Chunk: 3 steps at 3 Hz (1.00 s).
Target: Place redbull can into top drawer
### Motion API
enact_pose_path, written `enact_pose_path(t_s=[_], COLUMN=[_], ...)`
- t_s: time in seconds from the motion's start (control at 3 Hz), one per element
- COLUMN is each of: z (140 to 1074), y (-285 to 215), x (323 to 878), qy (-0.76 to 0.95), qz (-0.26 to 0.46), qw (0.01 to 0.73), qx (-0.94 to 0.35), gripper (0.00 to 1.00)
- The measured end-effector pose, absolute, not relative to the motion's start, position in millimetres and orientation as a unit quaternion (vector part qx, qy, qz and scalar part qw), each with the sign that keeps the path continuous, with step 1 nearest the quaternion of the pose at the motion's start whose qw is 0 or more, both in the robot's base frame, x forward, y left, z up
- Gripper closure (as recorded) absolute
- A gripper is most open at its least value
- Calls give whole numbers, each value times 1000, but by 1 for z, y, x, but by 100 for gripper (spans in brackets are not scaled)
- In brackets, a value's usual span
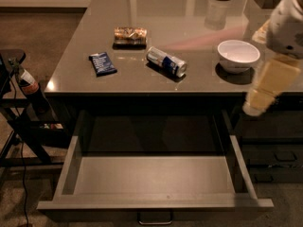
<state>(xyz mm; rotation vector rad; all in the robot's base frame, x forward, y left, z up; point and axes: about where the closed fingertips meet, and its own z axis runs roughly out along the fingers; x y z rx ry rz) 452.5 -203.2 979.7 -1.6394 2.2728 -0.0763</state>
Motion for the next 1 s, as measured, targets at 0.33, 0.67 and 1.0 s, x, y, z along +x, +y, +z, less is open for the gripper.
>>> enact_pose_path(t_s=[0.33, 0.67, 1.0], z=[980, 971, 971], y=[-187, -175, -174], x=[481, 506, 506], qy=[820, 833, 832], qz=[-11, -6, -6], qw=[172, 164, 168], qx=[-546, -529, -529], gripper=[0, 0, 0])
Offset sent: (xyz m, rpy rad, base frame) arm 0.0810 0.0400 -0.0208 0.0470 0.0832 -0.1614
